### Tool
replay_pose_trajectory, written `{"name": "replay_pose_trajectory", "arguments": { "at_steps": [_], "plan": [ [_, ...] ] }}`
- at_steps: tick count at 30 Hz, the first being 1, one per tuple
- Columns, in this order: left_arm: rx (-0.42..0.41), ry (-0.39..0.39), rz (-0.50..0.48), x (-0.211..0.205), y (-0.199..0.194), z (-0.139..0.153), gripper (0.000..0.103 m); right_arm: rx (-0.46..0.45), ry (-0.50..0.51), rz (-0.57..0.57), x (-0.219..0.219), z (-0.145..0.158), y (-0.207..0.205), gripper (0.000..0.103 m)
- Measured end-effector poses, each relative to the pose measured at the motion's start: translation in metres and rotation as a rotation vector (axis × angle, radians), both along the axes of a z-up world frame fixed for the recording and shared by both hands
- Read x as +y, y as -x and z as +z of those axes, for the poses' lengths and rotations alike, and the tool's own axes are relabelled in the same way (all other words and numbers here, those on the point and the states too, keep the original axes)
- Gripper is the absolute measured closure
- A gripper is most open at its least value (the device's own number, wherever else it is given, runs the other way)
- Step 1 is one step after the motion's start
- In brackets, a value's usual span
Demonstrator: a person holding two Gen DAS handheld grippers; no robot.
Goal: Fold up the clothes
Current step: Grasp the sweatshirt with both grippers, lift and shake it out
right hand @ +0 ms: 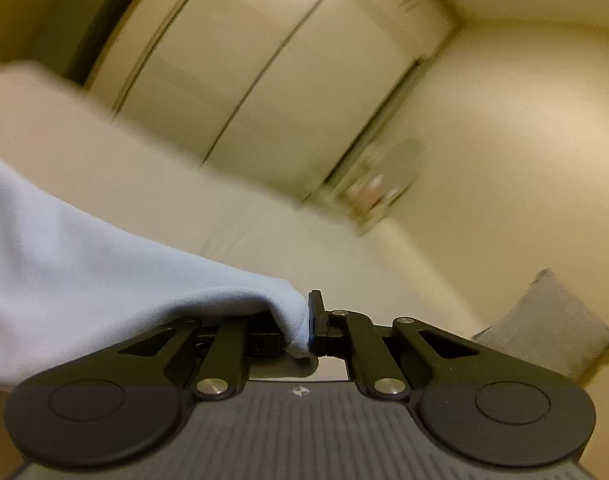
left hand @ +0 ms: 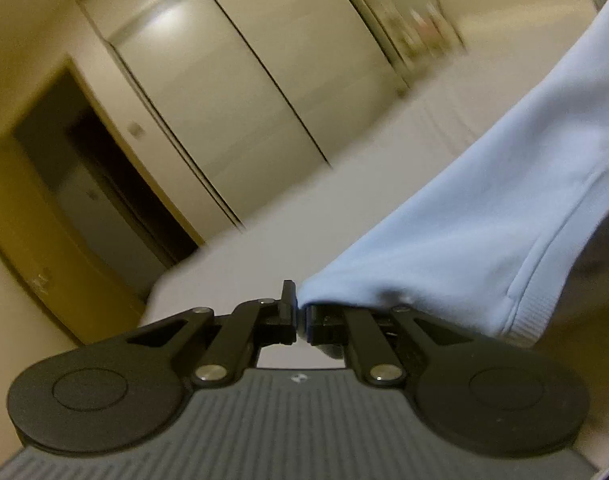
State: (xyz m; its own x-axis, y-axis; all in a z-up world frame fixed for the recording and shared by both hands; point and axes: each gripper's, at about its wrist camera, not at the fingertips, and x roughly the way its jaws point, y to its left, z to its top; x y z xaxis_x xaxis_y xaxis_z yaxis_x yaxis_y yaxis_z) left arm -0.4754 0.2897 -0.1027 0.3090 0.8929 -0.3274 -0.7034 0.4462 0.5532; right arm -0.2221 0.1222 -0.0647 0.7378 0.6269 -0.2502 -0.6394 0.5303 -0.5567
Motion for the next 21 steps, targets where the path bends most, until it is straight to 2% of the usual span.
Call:
{"name": "replay_pose_trajectory", "arguments": {
  "at_steps": [4, 9, 12, 15, 18, 21],
  "plan": [
    [-0.104, -0.135, 0.01, -0.006, 0.009, 0.081, 0.098, -0.089, -0.127, 0.039, -0.027, 0.082, 0.001, 0.097],
    [-0.181, -0.288, 0.033, -0.045, 0.041, 0.152, 0.098, -0.174, -0.213, 0.121, -0.065, 0.148, 0.019, 0.097],
    [-0.214, -0.335, 0.056, -0.073, 0.065, 0.18, 0.098, -0.193, -0.228, 0.175, -0.092, 0.171, 0.033, 0.096],
    [-0.21, -0.352, 0.073, -0.108, 0.088, 0.2, 0.098, -0.174, -0.224, 0.238, -0.122, 0.186, 0.051, 0.095],
    [-0.18, -0.337, 0.089, -0.124, 0.1, 0.217, 0.098, -0.136, -0.169, 0.307, -0.143, 0.193, 0.066, 0.095],
    [-0.137, -0.303, 0.095, -0.136, 0.109, 0.225, 0.097, -0.06, -0.075, 0.359, -0.151, 0.198, 0.072, 0.096]
  ]
}}
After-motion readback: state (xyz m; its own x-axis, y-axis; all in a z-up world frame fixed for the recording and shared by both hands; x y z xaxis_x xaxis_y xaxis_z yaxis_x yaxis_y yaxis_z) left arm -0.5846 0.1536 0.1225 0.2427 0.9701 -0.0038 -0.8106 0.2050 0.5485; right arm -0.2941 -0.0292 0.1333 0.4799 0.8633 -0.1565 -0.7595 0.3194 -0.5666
